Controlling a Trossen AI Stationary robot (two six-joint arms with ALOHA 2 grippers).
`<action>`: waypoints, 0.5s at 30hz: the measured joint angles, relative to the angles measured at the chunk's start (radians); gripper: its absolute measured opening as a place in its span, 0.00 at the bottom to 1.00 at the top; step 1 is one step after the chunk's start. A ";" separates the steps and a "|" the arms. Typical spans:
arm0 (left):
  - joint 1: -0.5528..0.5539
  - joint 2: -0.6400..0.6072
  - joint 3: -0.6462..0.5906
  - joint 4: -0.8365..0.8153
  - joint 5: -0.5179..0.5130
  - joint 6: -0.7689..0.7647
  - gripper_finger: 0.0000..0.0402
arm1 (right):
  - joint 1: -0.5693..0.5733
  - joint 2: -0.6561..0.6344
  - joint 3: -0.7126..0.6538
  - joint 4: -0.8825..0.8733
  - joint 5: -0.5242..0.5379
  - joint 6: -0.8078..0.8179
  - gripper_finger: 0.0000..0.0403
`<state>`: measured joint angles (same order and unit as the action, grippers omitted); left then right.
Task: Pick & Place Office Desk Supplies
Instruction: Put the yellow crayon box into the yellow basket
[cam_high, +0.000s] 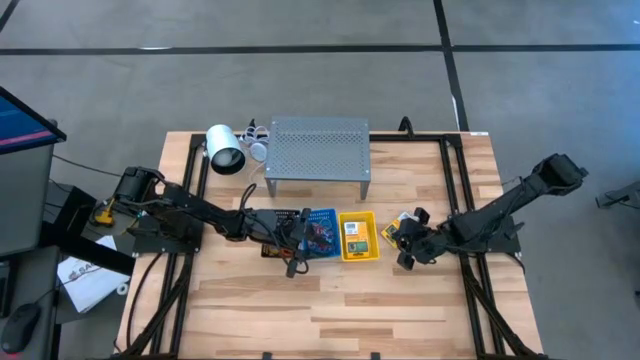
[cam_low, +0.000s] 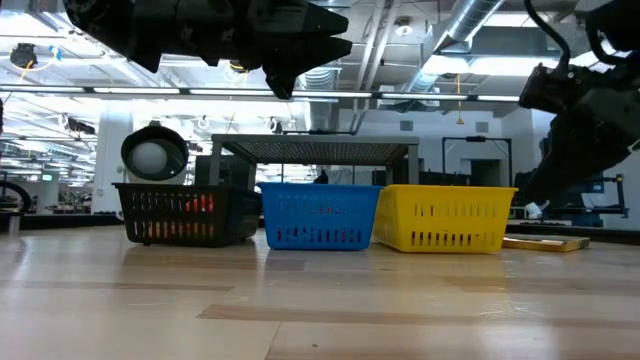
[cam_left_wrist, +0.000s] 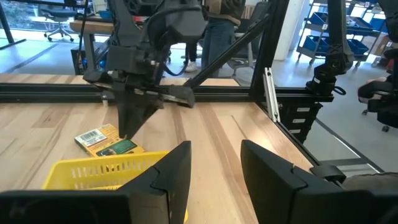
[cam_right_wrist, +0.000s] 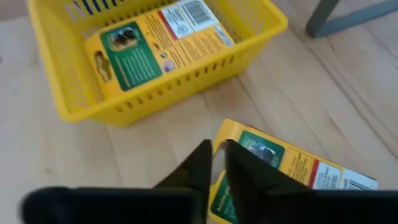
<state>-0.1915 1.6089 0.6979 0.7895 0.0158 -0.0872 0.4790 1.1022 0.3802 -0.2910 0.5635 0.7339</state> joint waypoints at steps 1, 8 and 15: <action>0.000 0.000 0.000 0.000 0.000 0.000 0.34 | -0.002 0.004 0.000 -0.004 -0.001 0.000 0.08; 0.000 0.000 0.000 -0.002 0.000 0.000 0.34 | -0.012 0.037 0.000 -0.053 -0.007 0.049 0.02; 0.000 0.000 0.000 -0.003 0.000 0.000 0.34 | -0.012 0.101 0.000 -0.046 -0.020 0.075 0.01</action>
<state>-0.1917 1.6089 0.6979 0.7860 0.0158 -0.0872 0.4671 1.2037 0.3801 -0.3370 0.5434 0.8087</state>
